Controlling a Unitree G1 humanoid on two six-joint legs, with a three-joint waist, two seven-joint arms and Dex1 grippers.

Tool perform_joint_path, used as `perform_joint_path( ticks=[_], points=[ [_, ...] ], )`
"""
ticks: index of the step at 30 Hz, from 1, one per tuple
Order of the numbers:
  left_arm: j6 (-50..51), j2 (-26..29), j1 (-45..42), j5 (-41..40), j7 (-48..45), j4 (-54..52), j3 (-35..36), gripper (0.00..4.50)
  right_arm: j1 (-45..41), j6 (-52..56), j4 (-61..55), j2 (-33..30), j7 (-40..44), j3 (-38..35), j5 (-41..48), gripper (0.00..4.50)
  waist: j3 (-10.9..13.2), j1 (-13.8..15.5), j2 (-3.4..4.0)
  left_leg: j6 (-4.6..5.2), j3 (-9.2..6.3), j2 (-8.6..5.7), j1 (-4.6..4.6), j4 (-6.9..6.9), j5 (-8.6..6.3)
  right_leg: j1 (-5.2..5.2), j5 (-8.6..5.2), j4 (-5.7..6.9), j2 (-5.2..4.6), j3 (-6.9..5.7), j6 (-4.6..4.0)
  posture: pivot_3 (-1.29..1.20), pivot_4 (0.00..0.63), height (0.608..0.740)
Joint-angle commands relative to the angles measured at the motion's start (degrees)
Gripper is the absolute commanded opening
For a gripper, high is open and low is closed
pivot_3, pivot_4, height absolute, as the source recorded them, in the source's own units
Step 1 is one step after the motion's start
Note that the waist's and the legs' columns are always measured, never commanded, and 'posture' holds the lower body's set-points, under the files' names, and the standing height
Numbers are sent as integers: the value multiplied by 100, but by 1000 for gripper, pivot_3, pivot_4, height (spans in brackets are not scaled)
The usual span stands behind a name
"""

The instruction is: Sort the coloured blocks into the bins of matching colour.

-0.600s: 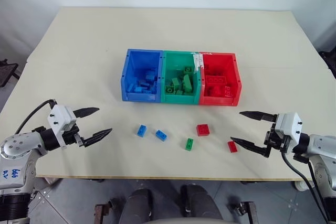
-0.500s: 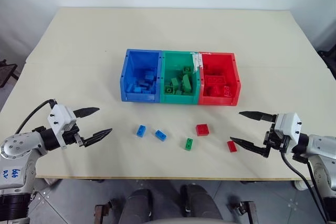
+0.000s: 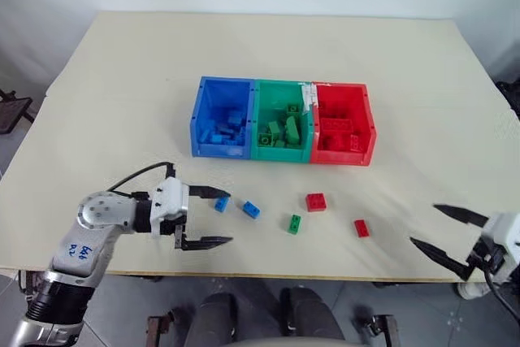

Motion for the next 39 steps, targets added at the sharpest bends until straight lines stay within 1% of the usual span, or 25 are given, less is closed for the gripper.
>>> perform_joint_path(
  ticks=[1, 4, 5, 9, 13, 15, 18, 21, 26, 28, 29, 34, 36, 39],
  points=[
    [-123, 8, -63, 33, -12, -92, 49, 4483, 12, -95, -232, 60, 30, 11, 119, 4500, 0, -59, 0, 1, 1, 1, 2, 1, 0, 6, 0, 1, 1, 2, 0, 0, 150, 740],
    [-136, 8, -7, 60, 126, -47, 165, 4483, -176, 413, -908, 202, -180, 624, 162, 4500, 2, -98, -2, 1, 0, 1, 53, -2, 1, 51, -1, 2, -1, 3, -3, 0, 150, 740],
    [-170, 16, 4, 90, 166, -19, 199, 4483, -260, 673, -1075, 188, -357, 820, 35, 4500, 2, -109, -2, 1, 0, 3, 63, -3, 1, 59, -3, 1, -1, 3, -7, 0, 150, 740],
    [-212, 76, 101, 78, 253, -15, 374, 4483, -623, 1634, -1590, 281, -1122, 1376, -179, 4500, 2, -88, -2, -2, -3, 3, 63, 1, 5, 55, -2, 5, -8, 1, -11, 0, 150, 740],
    [-211, 151, 293, 50, 292, -83, 583, 4483, -757, 1906, -1808, 439, -1407, 1916, -385, 4500, 2, 13, -2, -9, -10, 3, 56, -7, -1, 44, -2, 3, -9, -8, -11, 0, 150, 740],
    [-214, 174, 338, 54, 300, -112, 633, 4483, -769, 1973, -1769, 489, -1567, 2017, -509, 4500, 2, 47, -2, -10, -14, 3, 51, -11, -6, 38, -2, 1, -9, -12, -10, 0, 150, 740],
    [-184, 192, 361, 34, 327, -168, 677, 4500, -680, 1890, -1627, 535, -1651, 2041, -592, 3943, 2, 50, -2, -2, -22, 3, 31, -7, -12, 33, -2, -13, -11, -21, -10, 0, 150, 740],
    [-180, 209, 352, 22, 309, -179, 687, 4500, -468, 1647, -1453, 550, -1629, 2047, -690, 2958, 1, 39, -3, 1, -21, 3, 22, -6, -15, 35, -2, -35, -10, -23, -9, 0, 150, 740],
    [-198, 168, 236, 17, 248, -136, 591, 4500, -252, 1310, -1261, 652, -1711, 2010, -724, 1284, 0, 43, -4, 5, -21, 3, 22, -3, -16, 40, -2, -38, -10, -26, -9, 0, 150, 740],
    [-201, 149, 191, 24, 241, -108, 563, 4500, -215, 1193, -1211, 663, -1698, 2022, -725, 949, -2, 43, -7, 7, -21, 3, 22, -1, -17, 43, -1, -40, -11, -25, -8, 0, 150, 740],
    [-204, 141, 169, 31, 238, -91, 553, 4500, -210, 1152, -1190, 659, -1678, 2035, -711, 692, -2, 41, -8, 7, -21, 3, 23, 1, -17, 45, -1, -41, -11, -25, -8, 0, 150, 740],
    [-205, 65, 55, 48, 263, 10, 523, 4500, -420, 840, -1110, 780, -1622, 1958, -454, 692, -3, 38, -9, 8, -21, 3, 23, 1, -17, 45, -1, -40, -10, -25, -8, 0, 150, 740],
    [-194, 37, 64, 35, 293, 22, 567, 4500, -707, 948, -1212, 782, -1610, 1890, -248, 692, -3, 31, -9, 8, -20, 3, 23, 1, -17, 45, -1, -38, -10, -25, -8, 0, 150, 740],
    [-123, -2, 118, -19, 423, -11, 682, 4500, -1355, 1225, -1261, 739, -1697, 1802, -28, 692, -2, -31, -8, 8, -13, 3, 25, 1, -17, 39, -1, -33, -9, -19, -7, 0, 150, 740]
  ],
)
